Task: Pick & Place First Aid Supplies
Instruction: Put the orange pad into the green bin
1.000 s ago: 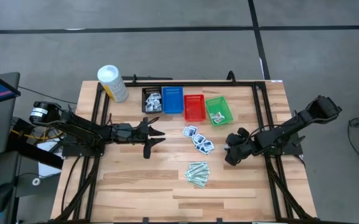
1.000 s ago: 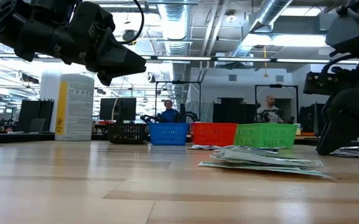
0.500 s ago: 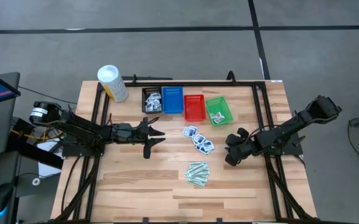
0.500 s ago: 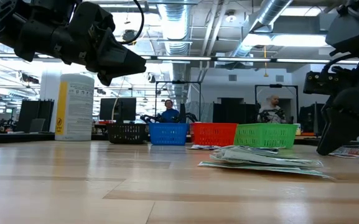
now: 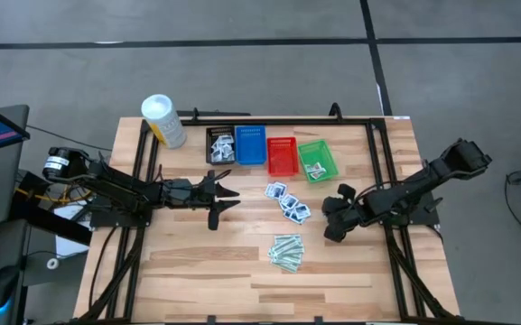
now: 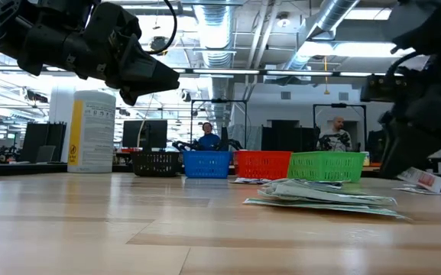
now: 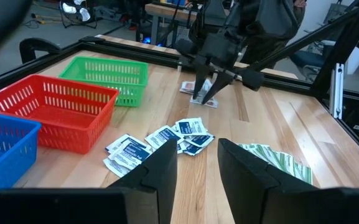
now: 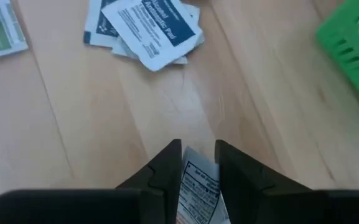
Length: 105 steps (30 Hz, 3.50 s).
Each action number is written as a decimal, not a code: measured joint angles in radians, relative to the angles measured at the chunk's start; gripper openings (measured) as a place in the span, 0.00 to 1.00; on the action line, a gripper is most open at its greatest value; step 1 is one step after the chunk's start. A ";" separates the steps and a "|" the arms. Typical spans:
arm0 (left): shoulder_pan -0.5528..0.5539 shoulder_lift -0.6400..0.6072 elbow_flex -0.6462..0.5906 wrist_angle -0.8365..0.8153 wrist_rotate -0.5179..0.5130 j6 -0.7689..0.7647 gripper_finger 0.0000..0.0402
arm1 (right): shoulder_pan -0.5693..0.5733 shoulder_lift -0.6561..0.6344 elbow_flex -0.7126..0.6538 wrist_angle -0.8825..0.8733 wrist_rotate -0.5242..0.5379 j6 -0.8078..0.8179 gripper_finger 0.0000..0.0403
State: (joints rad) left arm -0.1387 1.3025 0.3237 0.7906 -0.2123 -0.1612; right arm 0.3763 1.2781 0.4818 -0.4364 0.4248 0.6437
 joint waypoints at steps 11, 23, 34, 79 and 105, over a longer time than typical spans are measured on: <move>0.000 0.000 0.000 -0.001 0.000 0.000 0.29 | -0.024 -0.002 0.050 -0.020 0.096 -0.053 0.22; 0.000 0.000 0.000 -0.005 0.000 0.000 0.29 | -0.072 -0.002 0.060 -0.031 0.069 -0.079 0.13; 0.000 0.000 0.000 -0.005 0.000 0.000 0.29 | -0.071 -0.003 0.061 -0.032 0.067 -0.079 0.01; 0.000 0.000 0.000 -0.005 0.000 0.000 0.29 | -0.714 -0.003 0.201 0.190 0.009 -0.643 0.12; 0.000 0.000 0.000 -0.008 0.000 0.000 0.29 | -0.265 -0.225 0.200 -0.091 0.022 -0.518 0.17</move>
State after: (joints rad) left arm -0.1390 1.3025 0.3237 0.7822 -0.2123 -0.1612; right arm 0.1117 1.0533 0.6815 -0.5275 0.4465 0.1257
